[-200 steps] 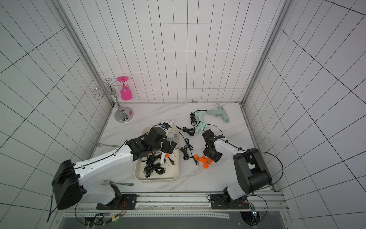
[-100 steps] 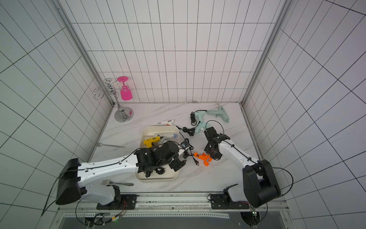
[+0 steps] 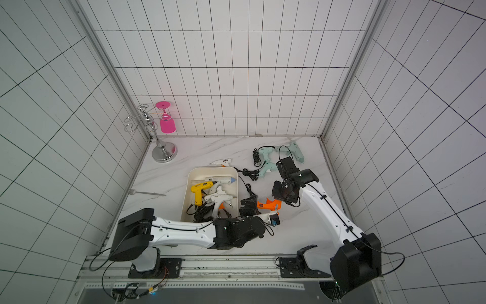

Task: Put the hot melt glue gun into the storage box
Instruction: Pick up the hot melt adhesive gun from the center of the board.

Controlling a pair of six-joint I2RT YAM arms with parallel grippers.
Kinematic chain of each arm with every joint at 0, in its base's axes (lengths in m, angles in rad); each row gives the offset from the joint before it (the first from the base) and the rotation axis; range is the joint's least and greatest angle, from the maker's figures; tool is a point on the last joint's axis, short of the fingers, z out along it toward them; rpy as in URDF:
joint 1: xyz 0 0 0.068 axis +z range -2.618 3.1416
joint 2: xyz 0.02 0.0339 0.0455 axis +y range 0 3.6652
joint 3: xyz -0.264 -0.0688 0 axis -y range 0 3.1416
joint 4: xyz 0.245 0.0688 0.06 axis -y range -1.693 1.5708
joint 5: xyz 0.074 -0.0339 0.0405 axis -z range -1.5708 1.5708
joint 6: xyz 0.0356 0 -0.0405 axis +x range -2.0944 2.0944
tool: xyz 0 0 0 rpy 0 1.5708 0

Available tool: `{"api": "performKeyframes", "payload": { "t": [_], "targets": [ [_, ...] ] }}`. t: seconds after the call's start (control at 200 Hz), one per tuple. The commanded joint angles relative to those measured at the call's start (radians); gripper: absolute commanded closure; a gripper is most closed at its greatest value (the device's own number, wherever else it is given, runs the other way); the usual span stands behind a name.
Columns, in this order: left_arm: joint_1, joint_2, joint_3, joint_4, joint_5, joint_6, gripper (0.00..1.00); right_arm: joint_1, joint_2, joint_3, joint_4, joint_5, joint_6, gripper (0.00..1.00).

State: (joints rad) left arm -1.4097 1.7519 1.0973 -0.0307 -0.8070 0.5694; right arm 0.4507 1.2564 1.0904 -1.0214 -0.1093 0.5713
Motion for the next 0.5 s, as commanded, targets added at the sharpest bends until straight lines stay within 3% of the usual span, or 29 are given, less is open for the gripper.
{"api": "performKeyframes", "payload": {
  "t": [0.0, 0.28, 0.495],
  "targets": [
    [-0.017, 0.061, 0.026, 0.183, -0.140, 0.178, 0.01, -0.011, -0.011, 0.033, -0.063, -0.090, -0.049, 1.00],
    [-0.007, 0.123, 0.050, 0.172, -0.131, 0.228, 0.07, -0.009, 0.004, 0.113, -0.144, -0.114, -0.121, 1.00],
    [0.021, 0.176, 0.088, 0.220, -0.184, 0.276, 0.36, -0.006, 0.027, 0.142, -0.173, -0.147, -0.153, 1.00]
  ]
}}
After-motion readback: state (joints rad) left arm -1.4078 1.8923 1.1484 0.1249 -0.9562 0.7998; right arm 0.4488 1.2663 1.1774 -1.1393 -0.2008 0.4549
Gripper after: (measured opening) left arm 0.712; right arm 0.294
